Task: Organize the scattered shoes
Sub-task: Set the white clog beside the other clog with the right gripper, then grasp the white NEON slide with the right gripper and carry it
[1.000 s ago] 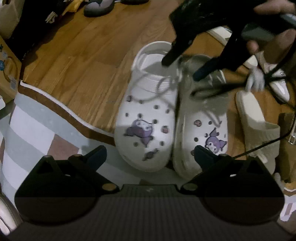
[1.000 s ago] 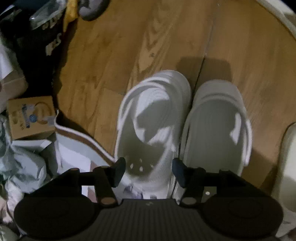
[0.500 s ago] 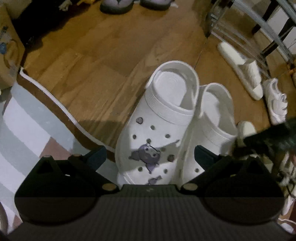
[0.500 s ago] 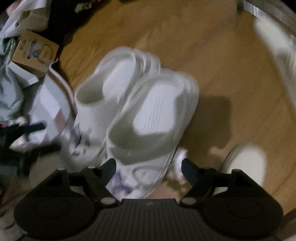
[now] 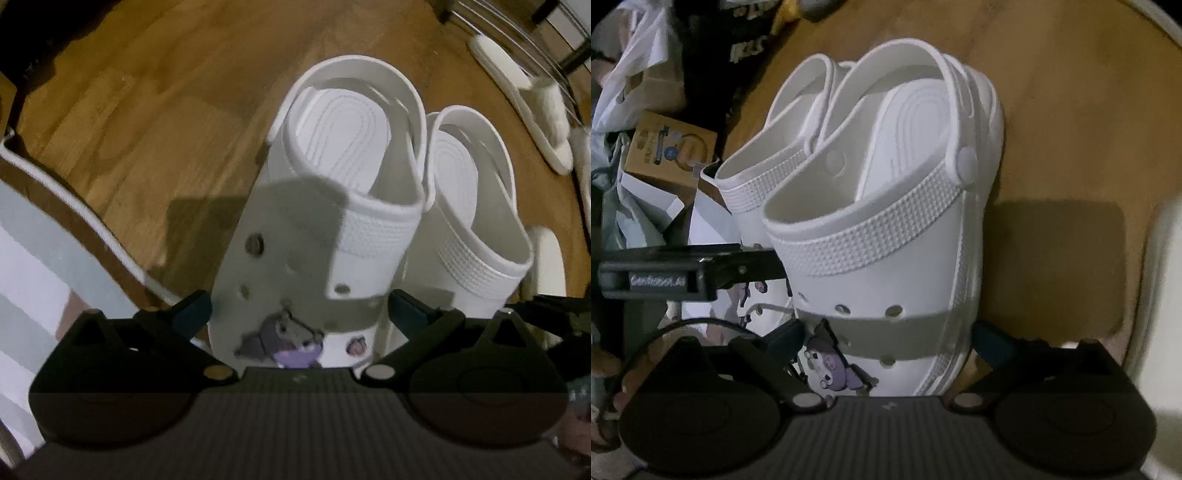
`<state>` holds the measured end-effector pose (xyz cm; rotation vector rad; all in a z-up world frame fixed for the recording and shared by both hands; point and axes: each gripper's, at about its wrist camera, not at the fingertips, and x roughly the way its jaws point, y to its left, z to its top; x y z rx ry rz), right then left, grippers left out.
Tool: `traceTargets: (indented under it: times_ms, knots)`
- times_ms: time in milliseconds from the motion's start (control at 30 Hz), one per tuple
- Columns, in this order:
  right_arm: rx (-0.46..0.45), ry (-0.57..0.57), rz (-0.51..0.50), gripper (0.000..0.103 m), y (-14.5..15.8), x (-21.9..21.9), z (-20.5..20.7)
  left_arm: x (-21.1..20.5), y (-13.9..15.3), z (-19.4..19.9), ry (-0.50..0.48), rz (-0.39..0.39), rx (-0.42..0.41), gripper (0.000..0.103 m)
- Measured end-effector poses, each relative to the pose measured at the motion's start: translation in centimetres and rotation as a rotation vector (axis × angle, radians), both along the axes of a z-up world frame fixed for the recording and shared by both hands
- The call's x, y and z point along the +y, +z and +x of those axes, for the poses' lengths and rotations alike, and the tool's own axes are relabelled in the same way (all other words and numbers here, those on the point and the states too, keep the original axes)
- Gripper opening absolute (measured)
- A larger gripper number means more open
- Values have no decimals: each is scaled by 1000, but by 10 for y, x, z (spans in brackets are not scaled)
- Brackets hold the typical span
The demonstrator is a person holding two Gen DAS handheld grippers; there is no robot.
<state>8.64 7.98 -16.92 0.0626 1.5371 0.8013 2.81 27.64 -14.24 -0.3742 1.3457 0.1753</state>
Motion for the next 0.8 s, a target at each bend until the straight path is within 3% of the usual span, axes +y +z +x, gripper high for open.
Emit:
traceTargets:
  times_ms: [167,233,333,467,567,600,667,800]
  knots:
    - [-44,-84,24,98,1,18,8,15,2,22,3,54,-30,101]
    - [-19,-169,63,98,-6,20,15,21,7,28,-4,87,-57,101]
    - [34,-233,98,94,-11,23,25,28,16,28,10,58,-104,101]
    - [-53,-24,-27,90,26,22,35,32,34,7,58,-31,-164,101]
    - [-133,103,-163,90,61,1,45,18,49,-3,54,-26,-186,101]
    - [-170,146,-251,90,79,-18,49,11,55,-4,49,-25,-195,101]
    - [-207,174,-358,90,98,-48,51,1,60,-1,36,-34,-207,101]
    - [-201,87,-414,90,132,-133,51,-38,66,5,-37,-45,-207,103]
